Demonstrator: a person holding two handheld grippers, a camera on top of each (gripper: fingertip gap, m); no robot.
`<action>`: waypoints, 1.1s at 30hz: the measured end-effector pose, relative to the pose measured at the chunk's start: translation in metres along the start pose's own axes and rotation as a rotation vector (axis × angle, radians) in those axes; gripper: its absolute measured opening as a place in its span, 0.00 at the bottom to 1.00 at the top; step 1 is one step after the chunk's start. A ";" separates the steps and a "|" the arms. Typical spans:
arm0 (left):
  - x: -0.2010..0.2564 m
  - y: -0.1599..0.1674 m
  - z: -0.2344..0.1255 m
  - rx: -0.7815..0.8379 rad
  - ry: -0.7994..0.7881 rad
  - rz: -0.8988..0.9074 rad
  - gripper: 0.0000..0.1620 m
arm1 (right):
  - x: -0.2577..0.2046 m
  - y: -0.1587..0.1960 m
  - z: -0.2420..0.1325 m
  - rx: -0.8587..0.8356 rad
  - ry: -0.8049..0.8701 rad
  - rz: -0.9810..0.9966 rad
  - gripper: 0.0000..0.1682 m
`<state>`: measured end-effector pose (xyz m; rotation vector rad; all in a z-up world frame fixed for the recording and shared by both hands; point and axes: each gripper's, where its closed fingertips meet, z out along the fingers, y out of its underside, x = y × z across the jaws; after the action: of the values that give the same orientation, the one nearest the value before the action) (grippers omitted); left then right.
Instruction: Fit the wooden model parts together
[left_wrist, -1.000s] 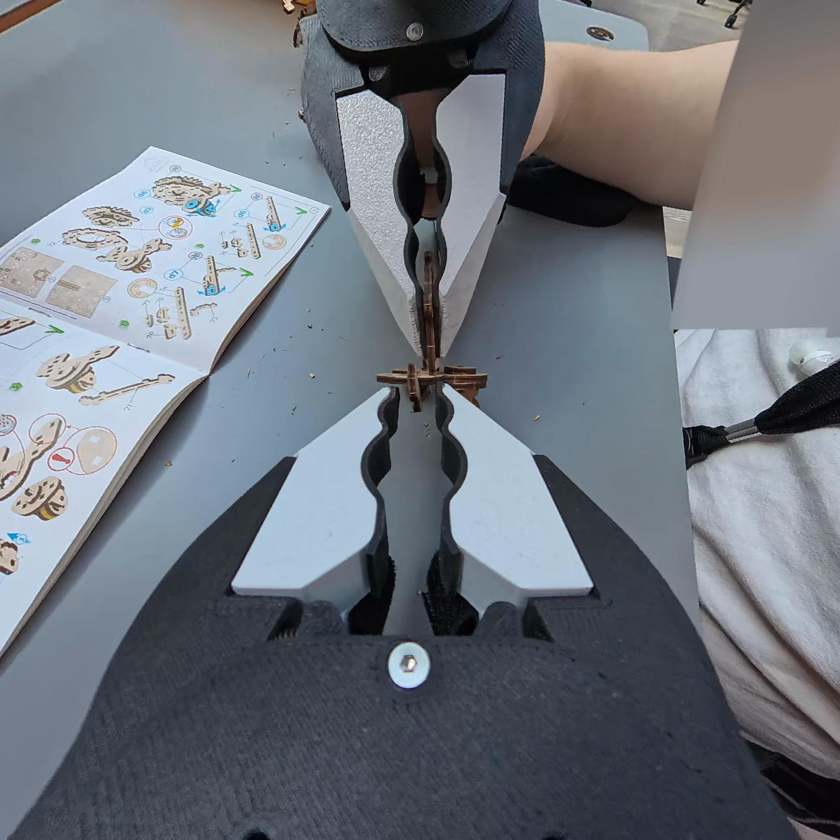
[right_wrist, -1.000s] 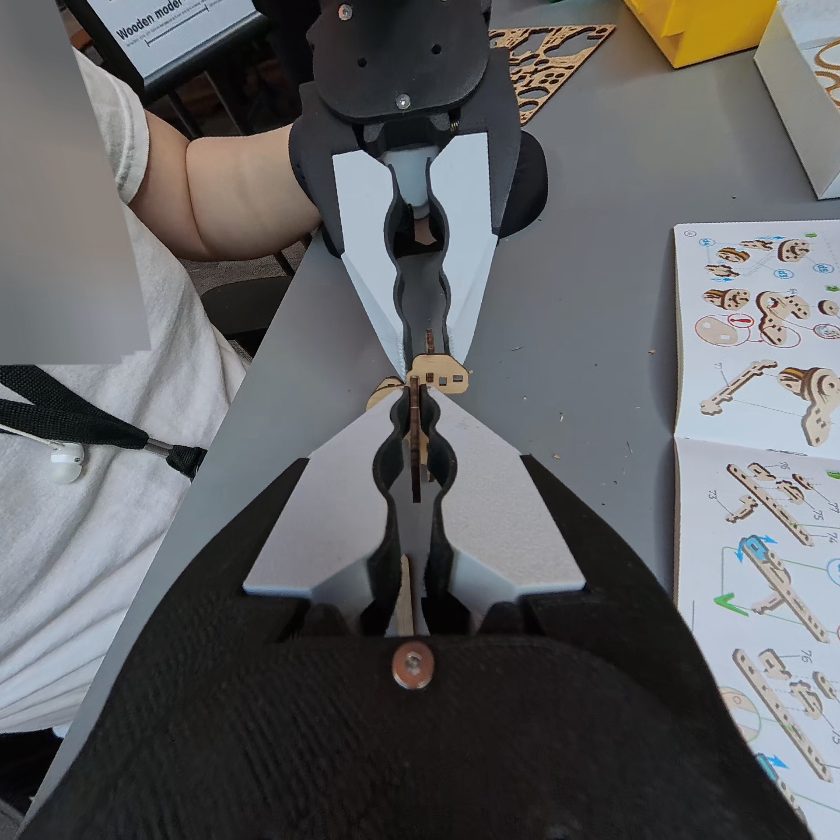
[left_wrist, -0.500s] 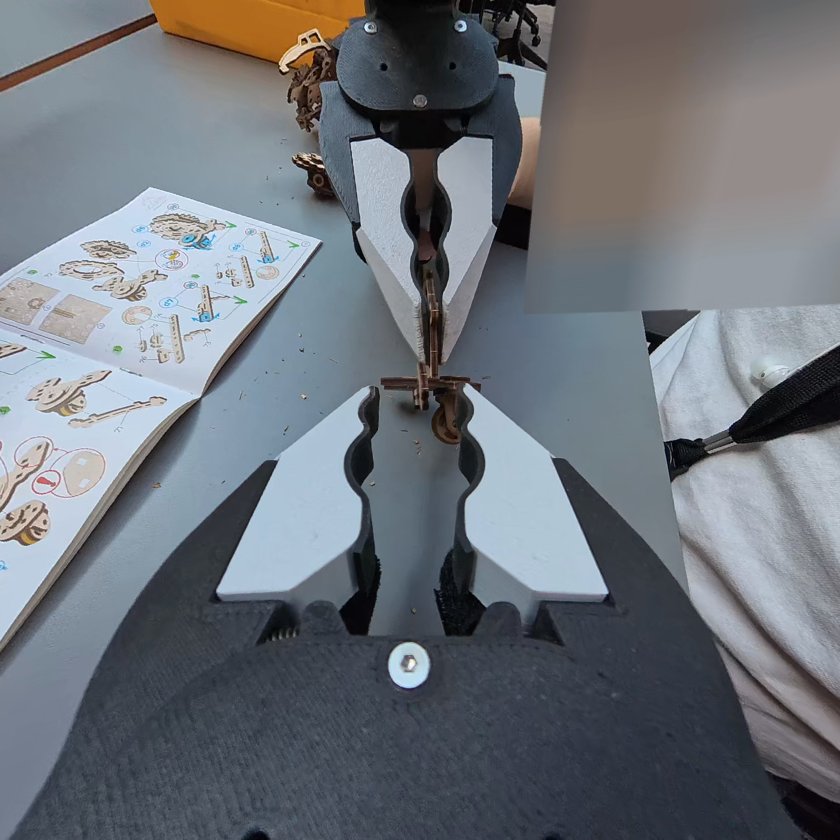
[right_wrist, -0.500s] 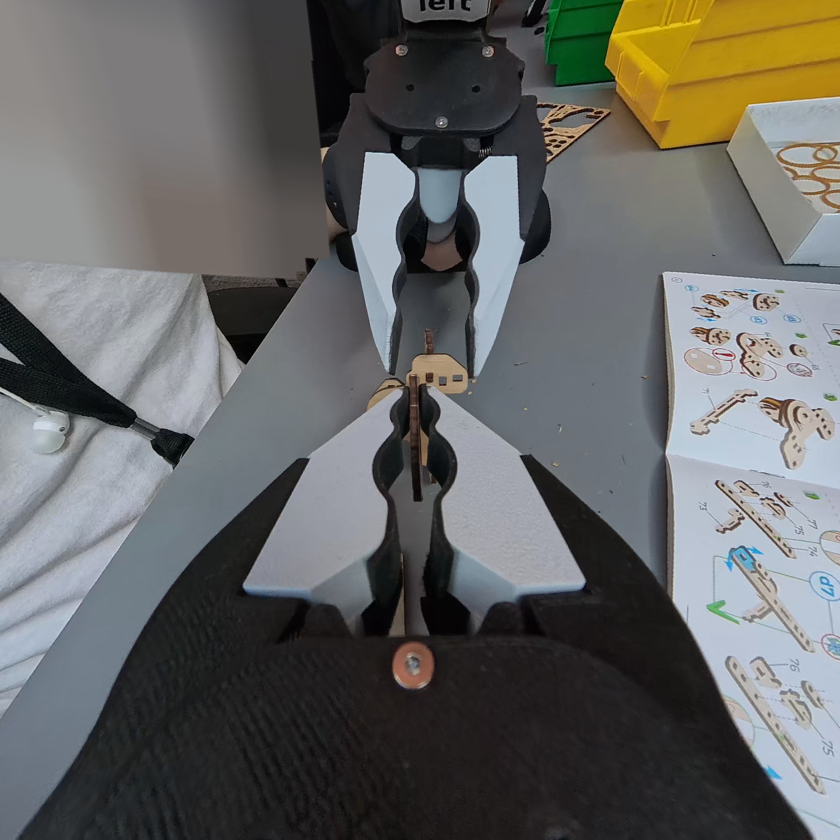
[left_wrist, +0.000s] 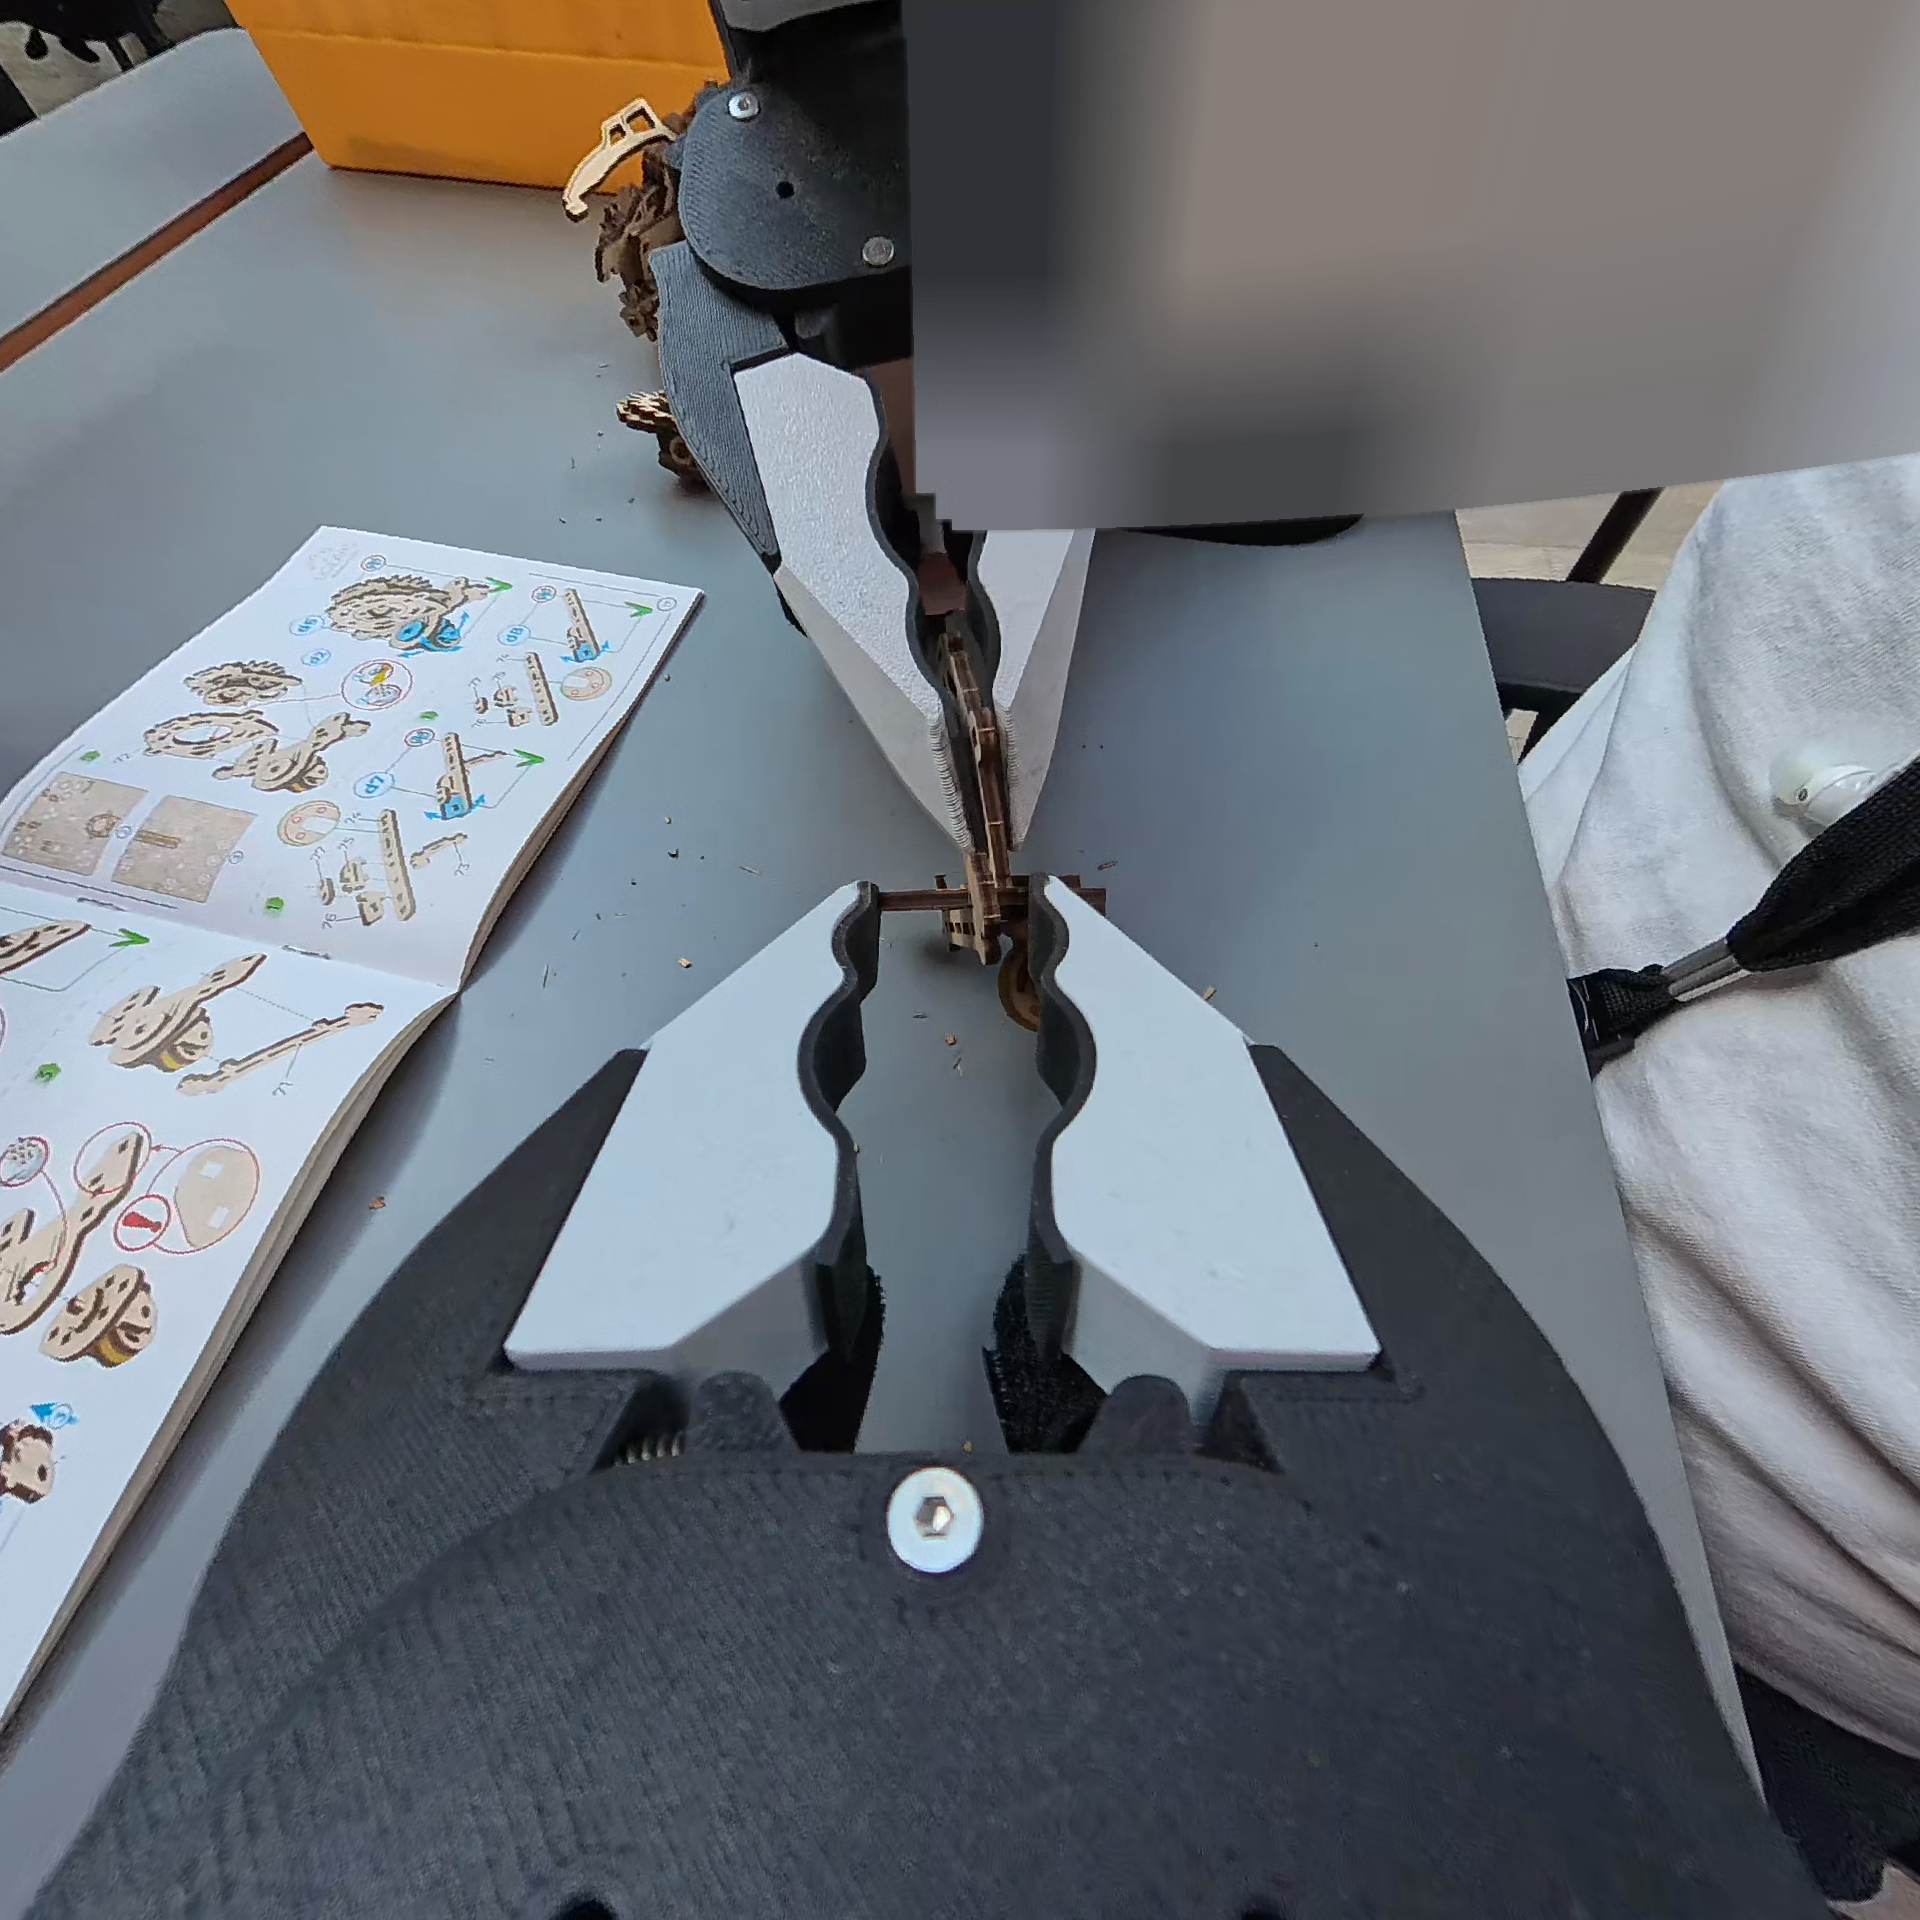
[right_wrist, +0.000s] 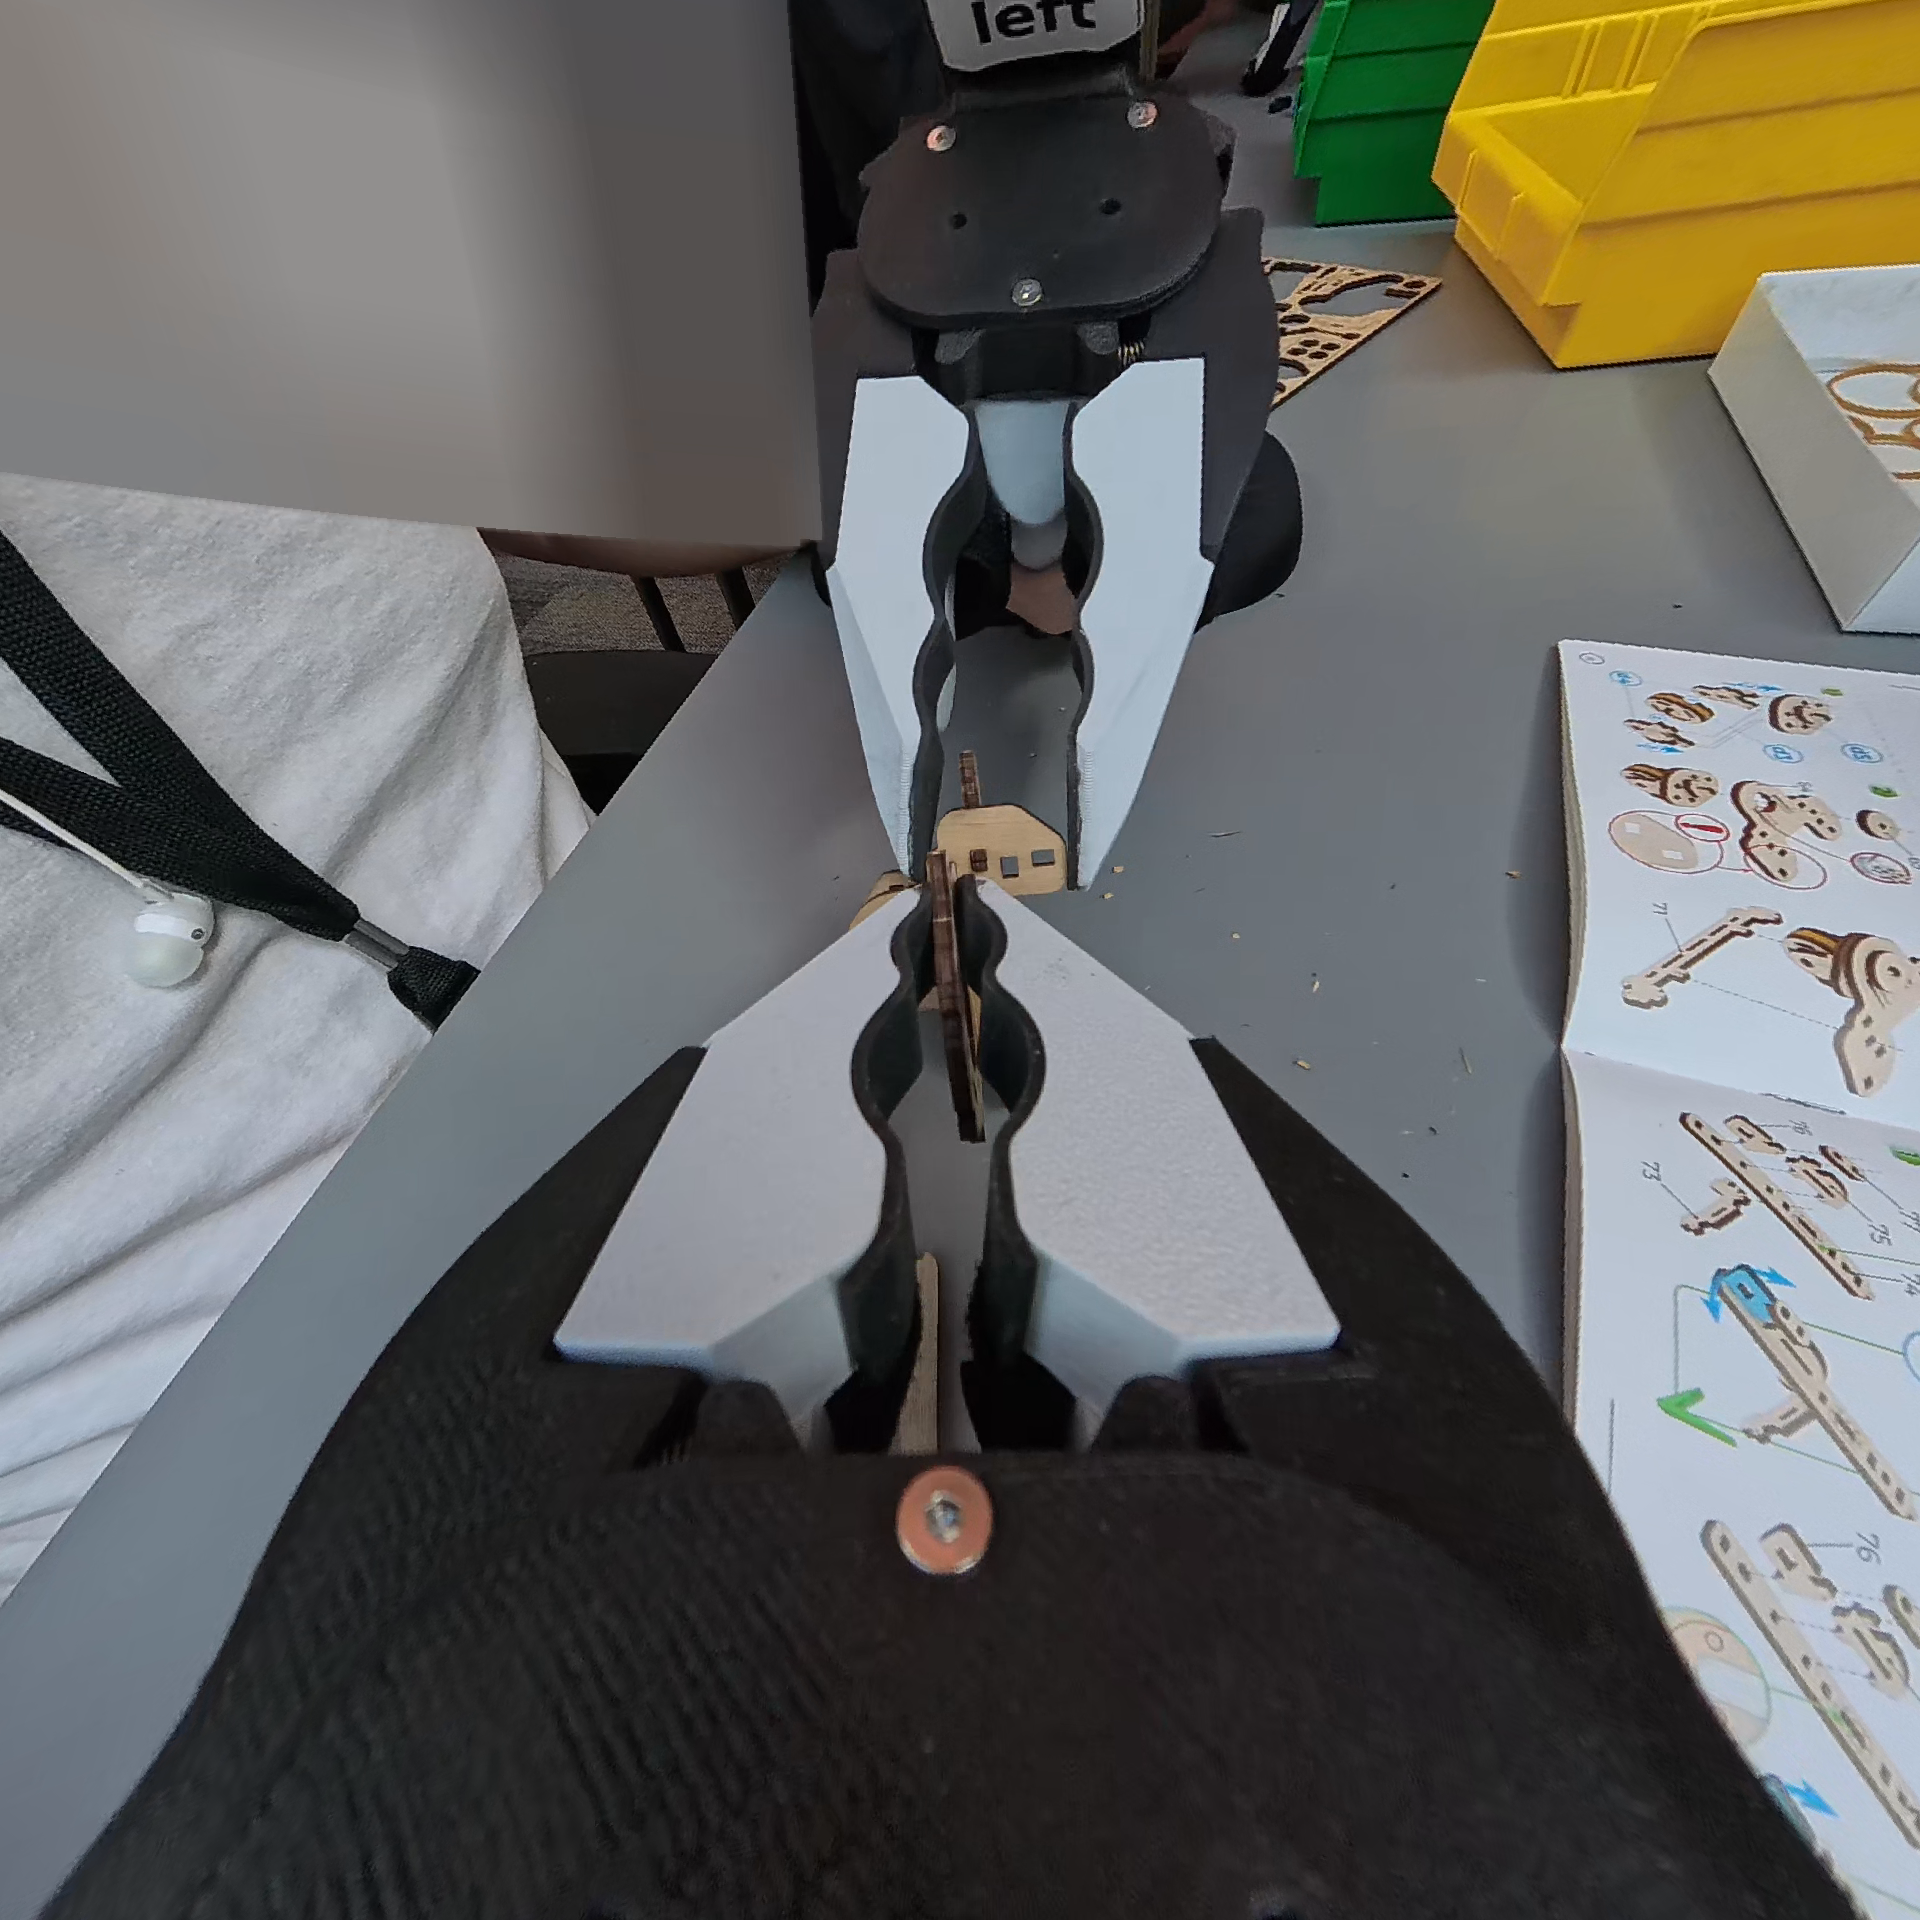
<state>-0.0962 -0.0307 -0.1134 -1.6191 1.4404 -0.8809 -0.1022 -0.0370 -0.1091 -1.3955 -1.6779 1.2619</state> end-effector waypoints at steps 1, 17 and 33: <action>0.000 0.000 0.000 -0.003 -0.002 0.008 0.16 | -0.001 0.000 0.000 -0.003 -0.002 -0.001 0.02; 0.005 0.004 -0.014 -0.014 0.008 0.008 0.21 | 0.001 0.007 0.005 -0.059 0.029 -0.017 0.01; -0.021 0.026 0.001 -0.184 0.000 0.079 0.08 | 0.033 0.004 0.000 -0.076 0.047 0.181 0.01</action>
<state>-0.1099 -0.0116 -0.1369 -1.6820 1.6139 -0.7213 -0.1098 -0.0050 -0.1165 -1.6413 -1.6123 1.2641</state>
